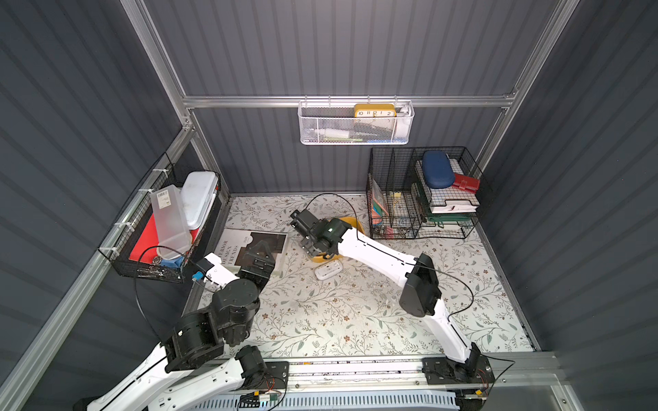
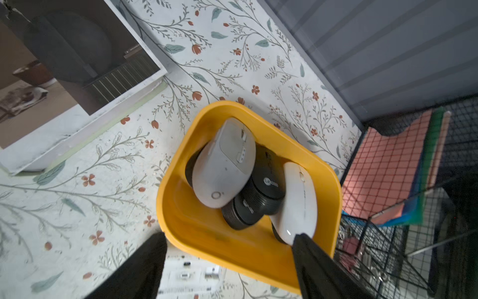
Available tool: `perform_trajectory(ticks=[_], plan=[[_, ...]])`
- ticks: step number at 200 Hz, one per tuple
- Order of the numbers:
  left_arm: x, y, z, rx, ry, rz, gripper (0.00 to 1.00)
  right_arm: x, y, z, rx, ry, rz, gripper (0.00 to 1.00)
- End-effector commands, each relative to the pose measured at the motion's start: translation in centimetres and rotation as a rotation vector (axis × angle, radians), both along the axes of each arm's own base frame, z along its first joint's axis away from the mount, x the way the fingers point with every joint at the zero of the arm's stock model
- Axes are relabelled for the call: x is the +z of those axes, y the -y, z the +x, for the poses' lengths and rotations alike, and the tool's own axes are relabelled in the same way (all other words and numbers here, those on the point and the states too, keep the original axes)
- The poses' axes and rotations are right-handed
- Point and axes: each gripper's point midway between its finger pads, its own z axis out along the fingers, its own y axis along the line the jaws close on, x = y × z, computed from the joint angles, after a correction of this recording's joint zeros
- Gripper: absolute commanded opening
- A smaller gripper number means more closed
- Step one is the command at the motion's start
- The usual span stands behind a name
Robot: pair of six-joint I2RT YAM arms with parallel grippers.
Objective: Put the mouse in the storage box
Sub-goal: Place the mouse in the storage box, then pick up the mouse from the center of the board.
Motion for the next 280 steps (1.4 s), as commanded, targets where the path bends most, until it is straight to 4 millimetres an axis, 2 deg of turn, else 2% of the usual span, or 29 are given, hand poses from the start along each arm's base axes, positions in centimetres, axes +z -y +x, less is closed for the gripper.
perform_trajectory(ticks=[1, 25, 49, 66, 81, 107, 139, 158, 186, 213, 255, 280], plan=[[-0.3, 2.4, 0.9, -0.057, -0.008, 0.063, 0.99, 1.4, 4.6, 0.0, -0.167, -0.103, 0.147, 0.81], [-1.4, 5.6, 2.3, -0.109, -0.05, 0.138, 0.99, 1.0, 8.6, -1.6, -0.325, -0.225, 0.336, 0.82], [-3.8, 9.1, 4.1, -0.182, -0.126, 0.237, 0.99, -1.2, 10.5, -4.3, -0.437, -0.362, 0.523, 0.82], [-6.4, 10.9, 6.6, -0.273, -0.187, 0.28, 0.99, -2.8, 10.5, -6.0, -0.478, -0.44, 0.628, 0.82], [-9.3, 11.2, 8.1, -0.341, -0.241, 0.258, 0.99, -4.1, 10.1, -6.9, -0.509, -0.494, 0.712, 0.82], [-11.5, 12.7, 7.8, -0.456, -0.237, 0.186, 0.99, -6.6, 8.9, -8.2, -0.533, -0.596, 0.828, 0.82], [-15.9, 14.3, 8.0, -0.568, -0.303, 0.139, 0.99, -8.9, 7.4, -8.5, -0.53, -0.684, 0.897, 0.82], [-18.3, 14.3, 8.1, -0.576, -0.342, 0.117, 0.99, -9.9, 7.3, -8.0, -0.543, -0.706, 0.92, 0.82], [-20.9, 12.6, 8.8, -0.556, -0.377, 0.093, 0.99, -10.8, 7.1, -7.0, -0.548, -0.708, 0.957, 0.78], [-21.8, 11.8, 9.5, -0.559, -0.364, 0.076, 0.9, -11.6, 7.7, -6.2, -0.57, -0.694, 0.931, 0.73], [-24.4, 12.1, 9.9, -0.584, -0.407, 0.086, 0.74, -13.6, 8.1, -5.7, -0.594, -0.72, 0.92, 0.69], [-25.9, 11.8, 10.3, -0.571, -0.435, 0.09, 0.72, -13.8, 7.7, -5.3, -0.576, -0.726, 0.941, 0.69]])
